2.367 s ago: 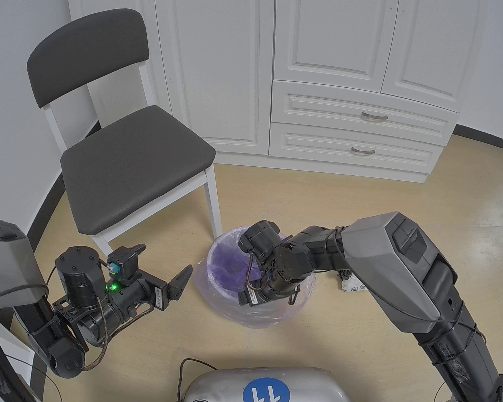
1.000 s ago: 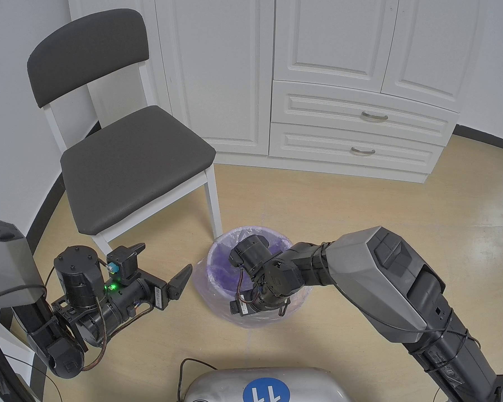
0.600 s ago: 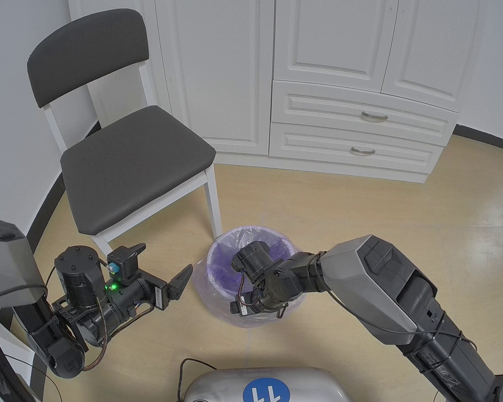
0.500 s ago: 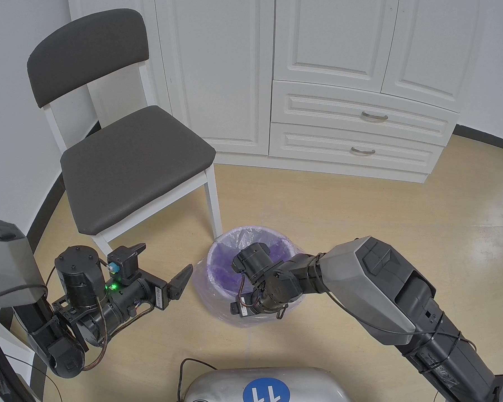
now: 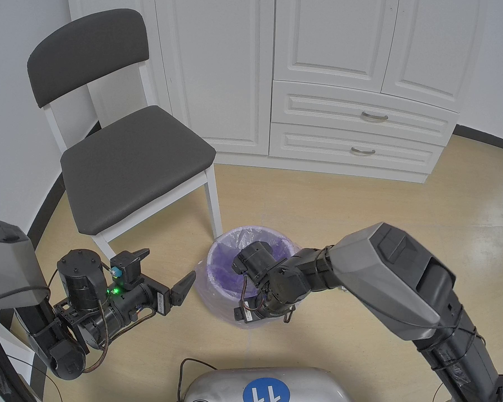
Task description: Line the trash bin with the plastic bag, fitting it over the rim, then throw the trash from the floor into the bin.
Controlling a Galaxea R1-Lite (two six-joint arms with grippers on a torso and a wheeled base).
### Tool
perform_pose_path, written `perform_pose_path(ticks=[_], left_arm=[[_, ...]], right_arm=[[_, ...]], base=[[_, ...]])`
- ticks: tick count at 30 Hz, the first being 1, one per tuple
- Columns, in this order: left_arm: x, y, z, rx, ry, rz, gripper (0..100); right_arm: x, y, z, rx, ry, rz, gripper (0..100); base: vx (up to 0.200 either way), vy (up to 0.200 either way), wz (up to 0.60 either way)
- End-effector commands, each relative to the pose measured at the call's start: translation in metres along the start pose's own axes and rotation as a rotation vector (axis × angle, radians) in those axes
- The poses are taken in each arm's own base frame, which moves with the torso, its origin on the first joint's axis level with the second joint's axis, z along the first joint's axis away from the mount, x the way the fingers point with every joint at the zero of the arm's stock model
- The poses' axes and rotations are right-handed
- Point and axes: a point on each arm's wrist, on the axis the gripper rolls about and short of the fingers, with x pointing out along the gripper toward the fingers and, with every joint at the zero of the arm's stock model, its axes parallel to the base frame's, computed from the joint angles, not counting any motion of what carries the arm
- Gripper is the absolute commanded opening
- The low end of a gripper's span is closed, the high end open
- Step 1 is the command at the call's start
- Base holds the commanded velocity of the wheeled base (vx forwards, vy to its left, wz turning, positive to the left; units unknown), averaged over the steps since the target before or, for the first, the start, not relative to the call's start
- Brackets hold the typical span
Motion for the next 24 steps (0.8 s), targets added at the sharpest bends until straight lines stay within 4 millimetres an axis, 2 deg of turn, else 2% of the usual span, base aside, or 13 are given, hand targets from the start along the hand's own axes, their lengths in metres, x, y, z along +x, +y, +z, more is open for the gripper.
perform_pose_path(ticks=[1, 3, 6, 7, 8, 9, 10, 14, 16, 18, 20, 23, 24], left_arm=[[0.017, -0.005, -0.034, 0.002, 0.138, -0.033, 100], [0.020, -0.006, -0.043, 0.006, 0.171, -0.031, 100], [0.023, -0.006, -0.049, 0.001, 0.196, -0.032, 100], [0.023, -0.006, -0.049, 0.001, 0.196, -0.032, 100], [0.024, -0.006, -0.055, -0.002, 0.218, -0.032, 100], [0.025, -0.007, -0.056, -0.002, 0.221, -0.033, 100], [0.030, -0.007, -0.064, -0.001, 0.247, -0.035, 100], [0.039, -0.008, -0.087, -0.006, 0.321, -0.026, 100], [0.039, -0.008, -0.092, -0.028, 0.338, -0.024, 100], [0.036, -0.007, -0.091, -0.050, 0.340, -0.016, 100], [0.030, -0.006, -0.088, -0.049, 0.345, -0.013, 100], [0.022, -0.006, -0.084, -0.048, 0.347, -0.007, 100], [0.018, -0.006, -0.082, -0.047, 0.349, 0.001, 100]], right_arm=[[-0.086, -0.015, -0.017, -0.003, -0.015, 0.009, 100], [-0.096, -0.027, -0.023, 0.003, -0.037, 0.008, 100], [-0.102, -0.055, -0.022, 0.043, -0.120, -0.010, 100], [-0.102, -0.055, -0.022, 0.043, -0.120, -0.010, 100], [-0.105, -0.076, -0.016, 0.066, -0.187, -0.019, 100], [-0.106, -0.080, -0.015, 0.072, -0.201, -0.022, 100], [-0.104, -0.096, -0.011, 0.089, -0.240, -0.036, 100], [-0.094, -0.129, 0.007, 0.150, -0.355, -0.062, 100], [-0.085, -0.141, 0.014, 0.163, -0.383, -0.070, 100], [-0.071, -0.155, 0.028, 0.173, -0.411, -0.106, 100], [-0.065, -0.164, 0.036, 0.180, -0.423, -0.118, 100], [-0.048, -0.176, 0.037, 0.195, -0.401, -0.137, 100], [-0.035, -0.183, 0.039, 0.201, -0.392, -0.141, 100]], base=[[0.000, 0.000, 0.00], [0.000, 0.000, 0.00], [0.000, 0.000, 0.00], [0.000, 0.000, 0.00], [0.000, 0.000, 0.00], [0.000, 0.000, 0.00], [0.000, 0.000, 0.00], [0.000, 0.000, 0.00], [0.000, 0.000, 0.00], [0.000, 0.000, 0.00], [0.000, 0.000, 0.00], [0.000, 0.000, 0.00], [0.000, 0.000, 0.00]])
